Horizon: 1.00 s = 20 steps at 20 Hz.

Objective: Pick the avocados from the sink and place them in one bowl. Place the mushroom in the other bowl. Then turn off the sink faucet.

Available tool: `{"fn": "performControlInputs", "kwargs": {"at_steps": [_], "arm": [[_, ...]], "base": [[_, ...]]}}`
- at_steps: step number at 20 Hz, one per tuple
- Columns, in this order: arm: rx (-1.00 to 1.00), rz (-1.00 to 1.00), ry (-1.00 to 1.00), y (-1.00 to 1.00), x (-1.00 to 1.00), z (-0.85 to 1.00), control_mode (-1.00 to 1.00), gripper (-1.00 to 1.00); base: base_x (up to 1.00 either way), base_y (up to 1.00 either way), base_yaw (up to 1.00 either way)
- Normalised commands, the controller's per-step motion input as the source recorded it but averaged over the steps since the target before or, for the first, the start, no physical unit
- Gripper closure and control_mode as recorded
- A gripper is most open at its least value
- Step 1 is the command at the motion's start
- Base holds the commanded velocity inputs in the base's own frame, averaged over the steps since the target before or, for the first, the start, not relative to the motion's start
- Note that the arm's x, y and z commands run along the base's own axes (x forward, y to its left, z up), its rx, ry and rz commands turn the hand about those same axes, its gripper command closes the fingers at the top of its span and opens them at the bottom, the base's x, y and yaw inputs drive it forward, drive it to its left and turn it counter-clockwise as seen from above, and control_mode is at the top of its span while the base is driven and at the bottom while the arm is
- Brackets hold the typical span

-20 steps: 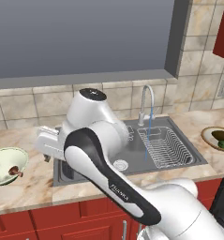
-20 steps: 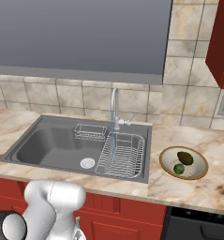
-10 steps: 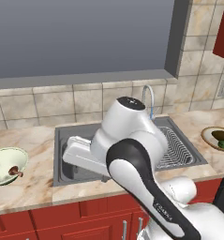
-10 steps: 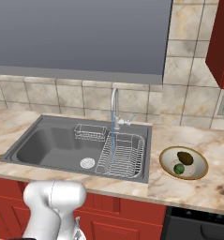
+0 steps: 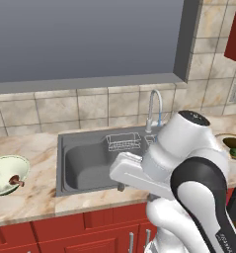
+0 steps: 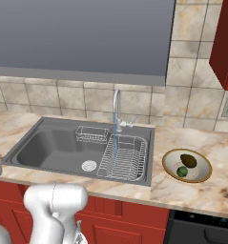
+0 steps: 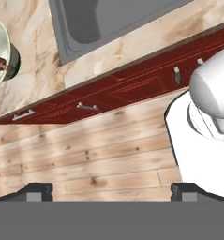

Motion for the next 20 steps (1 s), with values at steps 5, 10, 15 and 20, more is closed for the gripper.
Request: {"fn": "performControlInputs", "kwargs": {"at_steps": [5, 10, 15, 20], "arm": [[0.00, 0.00, -0.08, -0.92, -0.19, 0.00, -1.00, -1.00], [0.11, 0.00, -0.14, -1.00, -0.26, 0.01, -1.00, -1.00], [0.23, 0.00, -0.07, -0.97, -0.02, 0.06, -1.00, -1.00], [0.17, 0.00, -0.12, -0.76, 0.00, 0.03, -1.00, -1.00]], "base": [[0.00, 0.00, 0.00], [0.00, 0.00, 0.00], [0.00, 0.00, 0.00], [0.00, 0.00, 0.00]]}}
